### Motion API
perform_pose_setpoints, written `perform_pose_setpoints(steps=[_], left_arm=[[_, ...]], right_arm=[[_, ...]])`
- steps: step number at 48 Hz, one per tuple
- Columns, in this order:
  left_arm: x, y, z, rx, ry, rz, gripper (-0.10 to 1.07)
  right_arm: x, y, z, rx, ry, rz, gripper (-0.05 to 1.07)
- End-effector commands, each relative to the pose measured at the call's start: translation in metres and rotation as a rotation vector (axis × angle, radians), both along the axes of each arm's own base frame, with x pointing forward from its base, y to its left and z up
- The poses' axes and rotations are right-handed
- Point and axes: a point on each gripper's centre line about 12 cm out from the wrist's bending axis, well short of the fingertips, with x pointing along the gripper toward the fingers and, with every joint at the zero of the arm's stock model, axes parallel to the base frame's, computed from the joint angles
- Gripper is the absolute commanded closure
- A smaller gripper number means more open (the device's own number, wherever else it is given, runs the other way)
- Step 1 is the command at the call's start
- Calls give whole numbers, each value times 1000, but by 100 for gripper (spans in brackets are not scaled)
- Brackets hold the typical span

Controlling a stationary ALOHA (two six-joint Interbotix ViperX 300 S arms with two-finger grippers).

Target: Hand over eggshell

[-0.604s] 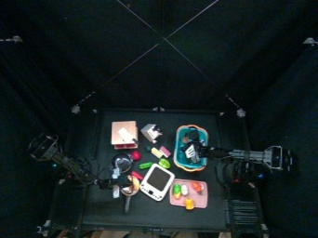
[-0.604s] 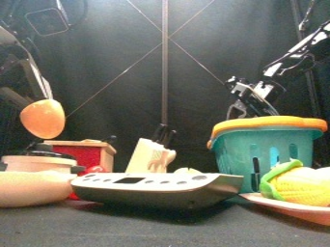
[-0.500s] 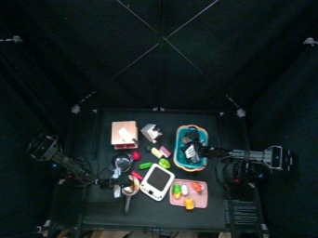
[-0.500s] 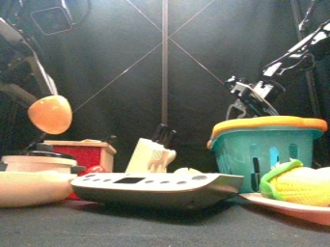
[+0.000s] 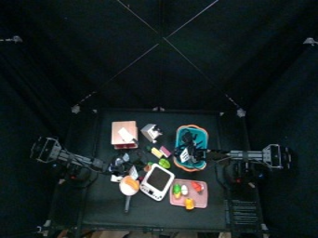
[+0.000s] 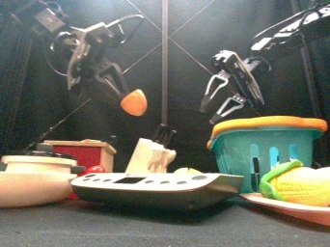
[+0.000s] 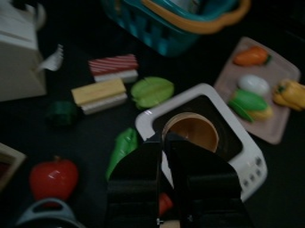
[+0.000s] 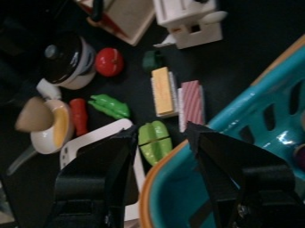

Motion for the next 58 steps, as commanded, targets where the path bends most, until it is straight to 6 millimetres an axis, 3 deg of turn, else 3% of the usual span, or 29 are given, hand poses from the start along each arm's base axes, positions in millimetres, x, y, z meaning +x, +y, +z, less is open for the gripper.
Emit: perform_pose_setpoints(steps=[1,11,19,46,58], left_arm=[[15,13,16,6,-44,43,53],[32,34,30,51,-61,167,53],[50,42,28,107,-32,220,53],[94,44,34,171,36,228,53],[101,44,34,175,30,226,53]], right_arm=[[7,0,20,13,-62,-5,19],[14,-2,21,35,-65,-19,19],[22,-3,22,27,-65,-15,19],[22,-21,16,33,-45,-70,19],[20,-28,8,40,-18,-99,19]])
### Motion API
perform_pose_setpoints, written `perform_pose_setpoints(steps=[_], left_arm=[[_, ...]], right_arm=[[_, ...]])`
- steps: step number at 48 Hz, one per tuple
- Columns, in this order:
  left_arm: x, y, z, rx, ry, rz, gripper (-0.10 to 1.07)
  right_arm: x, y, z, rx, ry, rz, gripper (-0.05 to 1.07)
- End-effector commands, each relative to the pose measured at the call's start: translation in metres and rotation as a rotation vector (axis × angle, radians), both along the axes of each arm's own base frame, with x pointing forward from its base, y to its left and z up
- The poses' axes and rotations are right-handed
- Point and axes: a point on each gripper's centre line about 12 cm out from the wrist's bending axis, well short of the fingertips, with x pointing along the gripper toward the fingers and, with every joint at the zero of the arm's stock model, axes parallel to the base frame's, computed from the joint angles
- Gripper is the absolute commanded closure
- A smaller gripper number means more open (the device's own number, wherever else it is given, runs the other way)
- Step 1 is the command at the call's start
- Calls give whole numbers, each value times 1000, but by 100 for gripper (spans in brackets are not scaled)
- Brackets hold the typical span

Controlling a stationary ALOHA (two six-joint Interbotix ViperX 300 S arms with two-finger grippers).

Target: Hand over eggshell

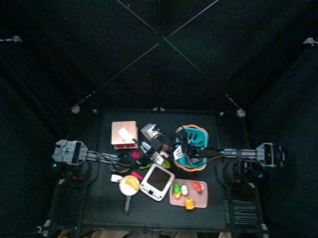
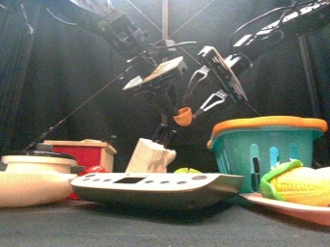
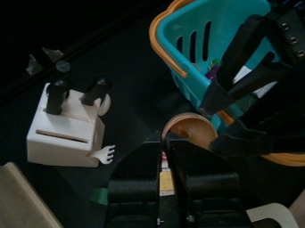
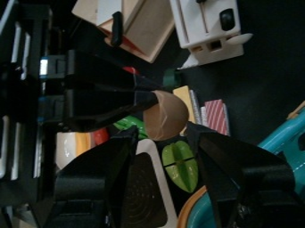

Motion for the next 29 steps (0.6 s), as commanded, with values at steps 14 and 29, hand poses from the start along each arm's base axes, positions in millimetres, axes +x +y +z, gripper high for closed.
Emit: perform_pose_setpoints(steps=[14,29], left_arm=[[7,-1,17,9,-47,-11,51],[13,-6,20,8,-72,-73,48]], right_arm=[[2,-7,3,10,3,-37,30],[2,-12,0,23,10,-55,50]])
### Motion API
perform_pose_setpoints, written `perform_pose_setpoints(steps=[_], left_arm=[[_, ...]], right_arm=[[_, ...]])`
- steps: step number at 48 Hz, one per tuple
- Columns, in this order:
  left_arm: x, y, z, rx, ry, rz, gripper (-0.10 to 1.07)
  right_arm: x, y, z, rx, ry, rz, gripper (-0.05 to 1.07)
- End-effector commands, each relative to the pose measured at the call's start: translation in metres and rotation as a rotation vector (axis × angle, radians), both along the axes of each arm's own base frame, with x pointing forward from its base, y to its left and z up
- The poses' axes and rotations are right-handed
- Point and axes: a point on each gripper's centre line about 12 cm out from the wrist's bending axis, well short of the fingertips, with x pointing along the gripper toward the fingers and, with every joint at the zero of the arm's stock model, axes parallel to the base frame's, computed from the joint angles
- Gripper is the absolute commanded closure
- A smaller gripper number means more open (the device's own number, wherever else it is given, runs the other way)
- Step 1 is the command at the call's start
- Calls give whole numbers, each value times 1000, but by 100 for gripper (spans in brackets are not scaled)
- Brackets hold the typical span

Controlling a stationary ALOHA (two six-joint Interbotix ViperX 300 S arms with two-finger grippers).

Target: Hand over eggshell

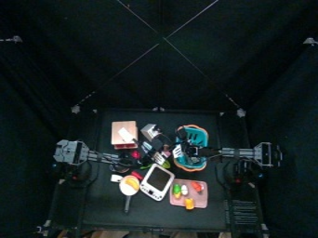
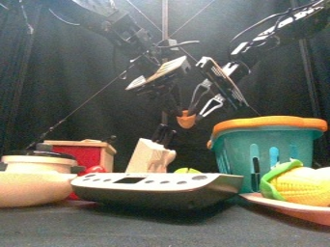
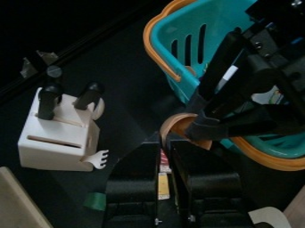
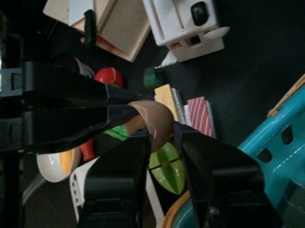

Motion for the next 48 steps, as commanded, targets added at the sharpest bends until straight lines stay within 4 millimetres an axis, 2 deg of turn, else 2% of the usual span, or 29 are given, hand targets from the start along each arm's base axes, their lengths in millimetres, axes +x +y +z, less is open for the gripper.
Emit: perform_pose_setpoints(steps=[1,10,17,37,48], left_arm=[[7,-3,18,6,-53,-24,47],[7,-2,19,12,-53,-25,31],[7,-2,21,15,-61,-20,23],[-2,1,29,71,-53,25,23],[-20,1,37,96,-47,73,23]], right_arm=[[3,-3,13,-10,-37,-3,51],[2,-3,12,-8,-33,-5,58],[2,-3,12,-8,-33,-5,58],[-1,-2,9,-8,-27,-4,58],[-4,-2,8,-7,-22,-4,58]])
